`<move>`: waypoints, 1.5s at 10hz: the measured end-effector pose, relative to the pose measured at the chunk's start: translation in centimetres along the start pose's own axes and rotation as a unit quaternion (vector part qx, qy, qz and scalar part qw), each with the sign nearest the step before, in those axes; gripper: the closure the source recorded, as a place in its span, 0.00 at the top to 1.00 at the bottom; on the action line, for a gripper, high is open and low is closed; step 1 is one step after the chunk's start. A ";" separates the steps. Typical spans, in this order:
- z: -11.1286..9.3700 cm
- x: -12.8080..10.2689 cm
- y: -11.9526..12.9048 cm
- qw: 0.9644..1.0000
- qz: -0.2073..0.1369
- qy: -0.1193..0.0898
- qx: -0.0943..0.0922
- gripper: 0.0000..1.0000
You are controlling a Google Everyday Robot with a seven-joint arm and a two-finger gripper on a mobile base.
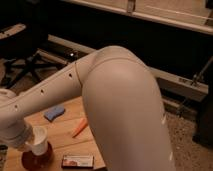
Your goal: Place the ceramic cup in the ceramic bowl
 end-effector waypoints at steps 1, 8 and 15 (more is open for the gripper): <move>0.8 -0.1 -0.1 1.000 -0.009 -0.005 -0.005 0.08; 5.8 0.4 1.1 0.997 -0.073 -0.014 -0.023 0.77; 3.8 -0.3 0.7 0.998 -0.059 -0.032 0.012 0.80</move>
